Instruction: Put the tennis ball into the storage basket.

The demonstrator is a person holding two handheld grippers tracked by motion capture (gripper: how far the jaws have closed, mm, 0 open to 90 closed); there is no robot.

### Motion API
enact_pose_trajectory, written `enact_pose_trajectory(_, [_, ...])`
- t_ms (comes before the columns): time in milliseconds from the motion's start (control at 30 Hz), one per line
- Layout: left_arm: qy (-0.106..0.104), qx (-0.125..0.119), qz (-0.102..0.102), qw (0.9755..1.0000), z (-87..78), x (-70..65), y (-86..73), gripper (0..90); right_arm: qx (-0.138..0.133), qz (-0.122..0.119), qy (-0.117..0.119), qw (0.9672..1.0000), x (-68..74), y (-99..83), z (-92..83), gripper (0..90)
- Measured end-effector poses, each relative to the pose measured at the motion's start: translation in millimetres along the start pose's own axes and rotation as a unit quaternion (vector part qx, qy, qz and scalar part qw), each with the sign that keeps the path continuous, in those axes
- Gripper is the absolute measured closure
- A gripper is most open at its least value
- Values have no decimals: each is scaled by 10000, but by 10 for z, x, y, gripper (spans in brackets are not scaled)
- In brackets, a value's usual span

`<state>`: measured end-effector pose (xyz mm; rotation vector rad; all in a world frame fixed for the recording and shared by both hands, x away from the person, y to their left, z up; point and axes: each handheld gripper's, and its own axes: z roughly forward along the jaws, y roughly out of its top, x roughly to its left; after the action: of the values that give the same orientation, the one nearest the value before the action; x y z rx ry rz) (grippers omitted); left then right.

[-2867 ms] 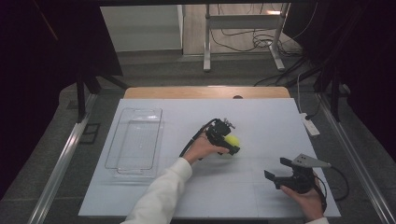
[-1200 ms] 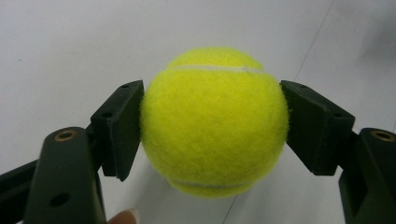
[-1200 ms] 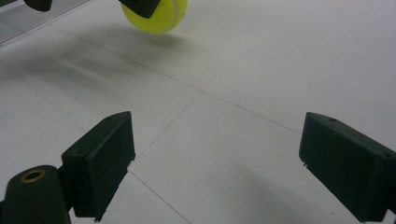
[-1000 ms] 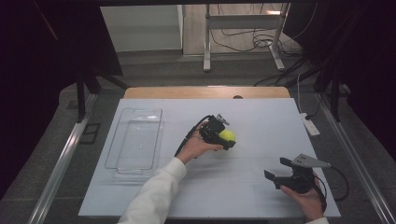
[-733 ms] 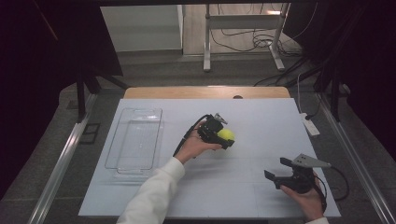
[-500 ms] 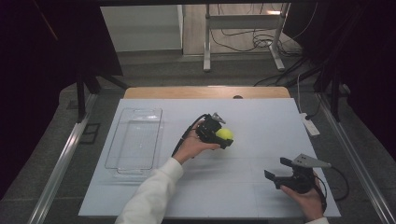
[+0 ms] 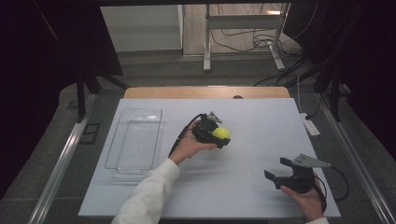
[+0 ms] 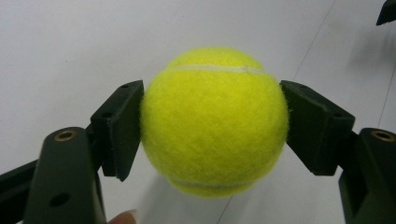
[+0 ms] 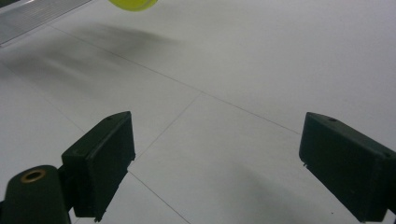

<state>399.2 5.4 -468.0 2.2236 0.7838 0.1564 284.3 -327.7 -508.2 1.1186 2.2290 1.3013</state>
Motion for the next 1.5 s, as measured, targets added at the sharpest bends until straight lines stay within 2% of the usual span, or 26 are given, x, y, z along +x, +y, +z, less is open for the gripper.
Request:
enact_pose_trajectory(1100, [115, -499, 132, 9986, -282, -75, 4, 269, -16, -2, 0, 10000, 3, 1, -1, 107])
enact_pose_trajectory(1500, [116, -609, 175, 9979, -376, -99, 6, 269, -32, 7, -3, 10000, 3, 2, -5, 106])
